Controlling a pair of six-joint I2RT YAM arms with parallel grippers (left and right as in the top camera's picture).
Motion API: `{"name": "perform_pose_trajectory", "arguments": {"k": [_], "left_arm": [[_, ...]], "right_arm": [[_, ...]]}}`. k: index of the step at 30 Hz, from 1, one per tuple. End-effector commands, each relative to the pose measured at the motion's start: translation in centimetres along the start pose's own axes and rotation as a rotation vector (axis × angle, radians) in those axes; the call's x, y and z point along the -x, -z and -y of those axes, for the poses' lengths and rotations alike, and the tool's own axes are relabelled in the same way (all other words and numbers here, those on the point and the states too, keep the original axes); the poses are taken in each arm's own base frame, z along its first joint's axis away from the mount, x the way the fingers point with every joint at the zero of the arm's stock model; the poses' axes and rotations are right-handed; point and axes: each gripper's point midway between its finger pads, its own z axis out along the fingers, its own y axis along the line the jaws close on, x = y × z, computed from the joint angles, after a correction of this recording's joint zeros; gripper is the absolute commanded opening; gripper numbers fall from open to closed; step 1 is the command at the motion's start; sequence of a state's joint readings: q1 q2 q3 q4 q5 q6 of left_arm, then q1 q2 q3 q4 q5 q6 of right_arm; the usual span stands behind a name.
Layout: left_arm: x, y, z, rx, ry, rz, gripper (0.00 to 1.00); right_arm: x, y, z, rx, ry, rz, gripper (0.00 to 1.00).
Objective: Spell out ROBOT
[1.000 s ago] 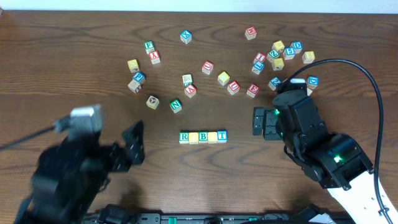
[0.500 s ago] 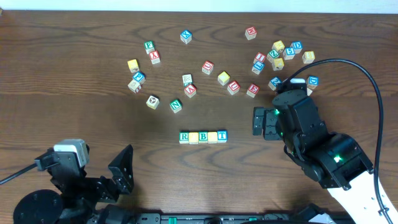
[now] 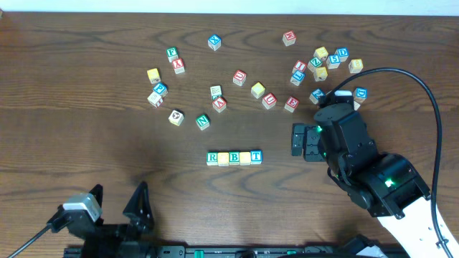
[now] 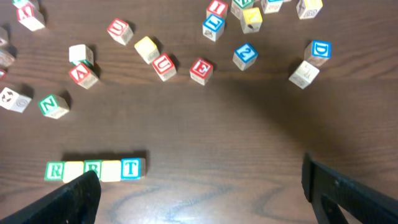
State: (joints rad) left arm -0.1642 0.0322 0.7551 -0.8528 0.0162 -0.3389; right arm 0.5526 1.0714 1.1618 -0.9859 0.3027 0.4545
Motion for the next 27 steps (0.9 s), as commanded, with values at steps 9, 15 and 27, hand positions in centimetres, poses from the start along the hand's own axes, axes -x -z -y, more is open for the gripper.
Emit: {"name": "perform_pose_trajectory", "arguments": {"k": [9,15,27], "left_arm": [[2.4,-6.7,-0.1,-0.095,0.118,0.341,0.99],[3.3,-7.8,-2.4,-0.045,0.158,0.555,0.99],[-3.4,-11.1,-7.6,0.177,0.157,0.412,0.99]], "right_arm": [[0.1,0.1,0.2,-0.006,0.004,0.003,0.99],[0.1,0.1,0.2,-0.006,0.003,0.004,0.99],[0.1,0.1,0.2,-0.006,0.003,0.004,0.99]]}}
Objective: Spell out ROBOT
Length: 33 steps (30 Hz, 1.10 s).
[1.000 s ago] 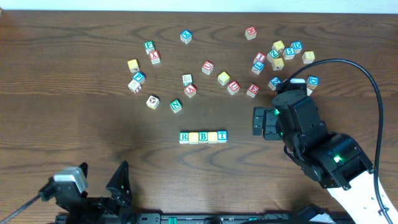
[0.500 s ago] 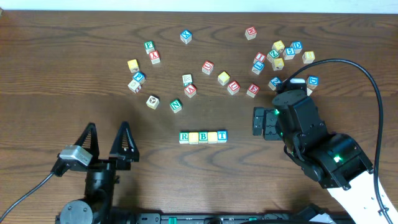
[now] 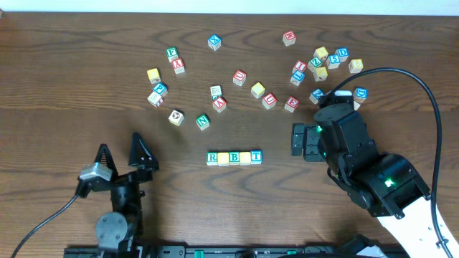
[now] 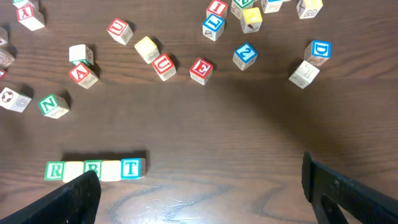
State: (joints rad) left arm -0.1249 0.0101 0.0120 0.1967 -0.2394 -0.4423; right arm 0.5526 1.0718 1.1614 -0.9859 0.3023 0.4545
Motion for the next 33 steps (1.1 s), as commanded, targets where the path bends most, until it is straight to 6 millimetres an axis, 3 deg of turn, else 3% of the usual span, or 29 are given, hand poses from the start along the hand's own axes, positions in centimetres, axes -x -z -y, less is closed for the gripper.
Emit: {"name": "perform_pose_trajectory", "arguments": {"k": [1,5,33], "left_arm": [[-1.4,0.1,-1.8,0.079,-0.028,-0.041,0.99],[-4.7,0.7,-3.9,0.157,-0.080,-0.184,0.99],[-5.2,0.7,-3.2,0.112,-0.112,-0.212,0.98]], "right_arm": [[0.1,0.1,0.2,-0.006,0.003,0.005,0.99],[0.1,0.1,0.2,-0.006,0.003,0.004,0.99],[0.1,0.1,0.2,-0.006,0.003,0.004,0.99]]}}
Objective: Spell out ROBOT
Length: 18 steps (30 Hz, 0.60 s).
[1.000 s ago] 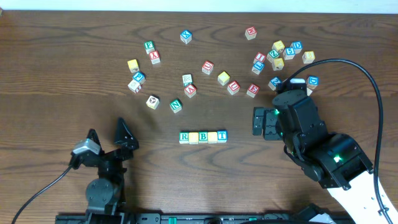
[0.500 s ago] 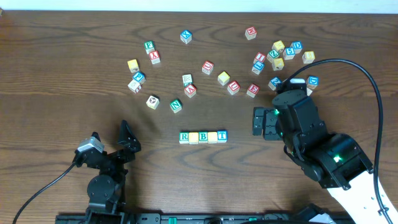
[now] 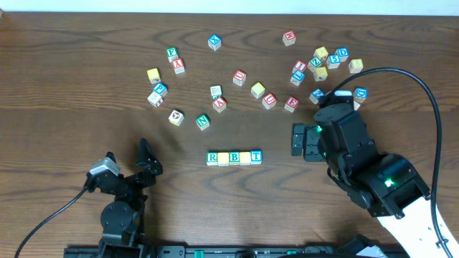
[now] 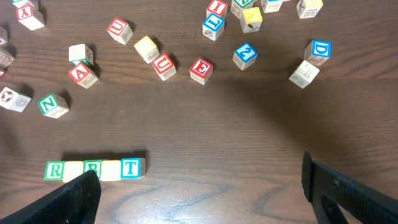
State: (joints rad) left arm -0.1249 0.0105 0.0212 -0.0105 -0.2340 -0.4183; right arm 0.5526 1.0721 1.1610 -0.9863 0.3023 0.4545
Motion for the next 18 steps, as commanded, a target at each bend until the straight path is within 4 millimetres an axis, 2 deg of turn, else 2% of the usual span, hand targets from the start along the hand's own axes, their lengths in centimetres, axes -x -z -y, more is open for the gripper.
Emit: {"name": "perform_pose_trajectory", "arguments": {"k": [1,12,16,18], "left_arm": [[-1.4,-0.1,-0.9,0.027,-0.031,-0.042,0.98],[-1.4,-0.1,-0.9,0.027,-0.031,-0.042,0.98],[-1.4,-0.1,-0.9,0.027,-0.031,-0.042,0.98],[-1.4,-0.1,-0.9,0.026,-0.031,-0.042,0.98]], "right_arm": [[0.1,0.1,0.2,-0.005,0.003,0.006,0.99],[0.0,0.1,0.0,0.000,0.009,0.004,0.99],[0.5,0.4,2.4,-0.108,-0.003,0.035,0.99],[0.6,0.8,2.7,-0.100,-0.018,0.045,0.99]]}}
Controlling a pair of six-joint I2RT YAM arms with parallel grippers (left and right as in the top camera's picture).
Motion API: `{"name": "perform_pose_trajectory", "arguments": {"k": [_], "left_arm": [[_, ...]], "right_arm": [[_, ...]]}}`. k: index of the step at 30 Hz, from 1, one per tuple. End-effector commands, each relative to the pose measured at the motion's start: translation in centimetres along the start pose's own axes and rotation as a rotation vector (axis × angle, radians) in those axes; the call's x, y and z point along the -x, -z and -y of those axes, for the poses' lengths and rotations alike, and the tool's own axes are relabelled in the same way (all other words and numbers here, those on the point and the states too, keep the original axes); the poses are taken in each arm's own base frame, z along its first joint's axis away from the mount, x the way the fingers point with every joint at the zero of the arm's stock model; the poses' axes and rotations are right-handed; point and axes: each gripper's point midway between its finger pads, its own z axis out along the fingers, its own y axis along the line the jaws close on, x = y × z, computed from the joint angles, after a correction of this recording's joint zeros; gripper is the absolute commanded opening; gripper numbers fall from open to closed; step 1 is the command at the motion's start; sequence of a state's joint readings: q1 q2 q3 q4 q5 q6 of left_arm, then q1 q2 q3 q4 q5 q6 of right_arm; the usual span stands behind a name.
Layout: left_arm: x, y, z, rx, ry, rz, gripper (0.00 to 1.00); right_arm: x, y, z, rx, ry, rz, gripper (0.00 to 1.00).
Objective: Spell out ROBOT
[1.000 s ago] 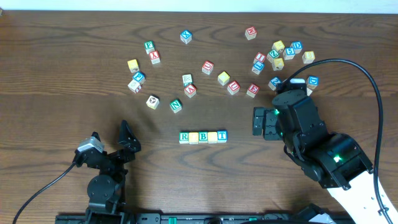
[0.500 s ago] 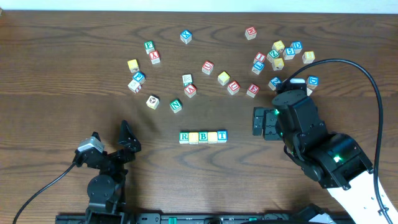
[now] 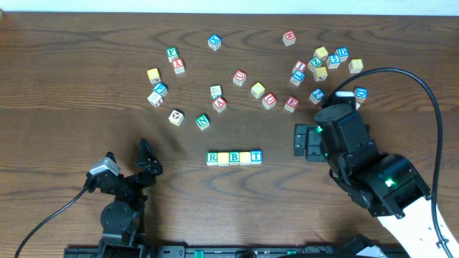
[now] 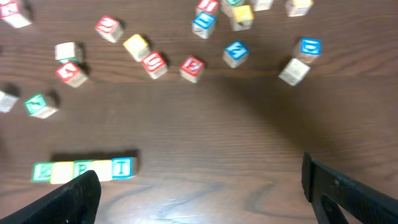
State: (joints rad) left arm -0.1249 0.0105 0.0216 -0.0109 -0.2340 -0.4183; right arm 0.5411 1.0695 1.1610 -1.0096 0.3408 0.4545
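A row of blocks (image 3: 234, 157) lies mid-table: green R, a pale yellow block, green B, another pale yellow block, blue T. No letter shows on either yellow top. The right wrist view shows the row (image 4: 84, 169) blurred at lower left. My right gripper (image 3: 301, 141) is to the right of the row, apart from it. It (image 4: 199, 199) is open, with bare wood between its fingers (image 4: 348, 193). My left gripper (image 3: 128, 154) stands open at the front left, well left of the row.
Loose letter blocks are scattered across the far half of the table. Among them are a green N (image 3: 203, 122), a red U (image 3: 269, 100), a red E (image 3: 291, 104) and a tight cluster (image 3: 326, 61) at the far right. A black cable (image 3: 430, 100) loops over the right side.
My right gripper has shifted slightly to the right, away from the row, and its wrist view is now blurred. The left gripper and all the blocks are where they were.
My left arm lay low at the table's front left corner. It then stood farther in, to the left of the row, gripper open, and settled there. The right gripper stayed open beside the row until its small shift now. The five-block row has not changed.
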Motion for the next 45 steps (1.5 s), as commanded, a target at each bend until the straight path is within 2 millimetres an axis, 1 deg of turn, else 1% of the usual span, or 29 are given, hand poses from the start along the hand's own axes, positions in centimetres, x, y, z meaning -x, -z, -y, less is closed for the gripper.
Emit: {"name": "perform_pose_trajectory", "arguments": {"k": [1,5,8,11,15,17,21,23,25,27,29,32,34,36,40,45], "left_arm": [[-1.4,-0.1,-0.9,0.027,-0.031,-0.042,0.98],[-1.4,-0.1,-0.9,0.027,-0.031,-0.042,0.98],[-1.4,-0.1,-0.9,0.027,-0.031,-0.042,0.98],[-1.4,-0.1,-0.9,0.027,-0.031,-0.042,0.98],[-1.4,-0.1,-0.9,0.027,-0.031,-0.042,0.98],[-1.4,-0.1,-0.9,0.027,-0.031,-0.042,0.98],[-1.4,-0.1,-0.9,0.027,-0.031,-0.042,0.98],[-1.4,-0.1,-0.9,0.027,-0.031,-0.042,0.98],[-1.4,-0.1,-0.9,0.027,-0.031,-0.042,0.98],[-1.4,-0.1,-0.9,0.027,-0.031,-0.042,0.98],[-1.4,-0.1,-0.9,0.027,-0.031,-0.042,0.98],[-1.4,-0.1,-0.9,0.027,-0.031,-0.042,0.98],[-1.4,-0.1,-0.9,0.027,-0.031,-0.042,0.98],[-1.4,-0.1,-0.9,0.027,-0.031,-0.042,0.98],[-1.4,-0.1,-0.9,0.027,-0.031,-0.042,0.98],[-1.4,-0.1,-0.9,0.027,-0.031,-0.042,0.98]], "right_arm": [[0.7,1.0,1.6,-0.036,-0.024,0.051,0.99],[0.6,3.0,2.2,-0.001,-0.050,0.112,0.99],[0.4,4.4,3.3,0.019,-0.085,0.177,0.99],[0.9,5.9,4.6,0.040,-0.154,0.307,0.99],[2.2,7.9,5.8,0.105,-0.255,0.537,0.99],[3.1,8.9,5.6,0.158,-0.213,0.668,0.99],[4.6,11.8,4.1,0.252,-0.027,0.987,0.99],[4.6,12.6,3.7,0.276,0.026,1.107,0.99],[4.1,13.0,3.7,0.296,0.040,1.206,0.99],[3.4,12.7,3.9,0.300,0.039,1.274,0.99],[2.5,11.8,4.2,0.291,0.032,1.308,0.99],[1.0,9.8,4.4,0.278,0.031,1.306,0.99],[0.1,8.0,4.5,0.270,0.035,1.285,0.99],[-0.7,5.9,4.5,0.262,0.041,1.242,0.99],[-1.9,2.8,4.6,0.236,0.054,1.130,0.99],[-4.1,-1.1,4.7,0.206,0.068,0.952,0.99]]}}
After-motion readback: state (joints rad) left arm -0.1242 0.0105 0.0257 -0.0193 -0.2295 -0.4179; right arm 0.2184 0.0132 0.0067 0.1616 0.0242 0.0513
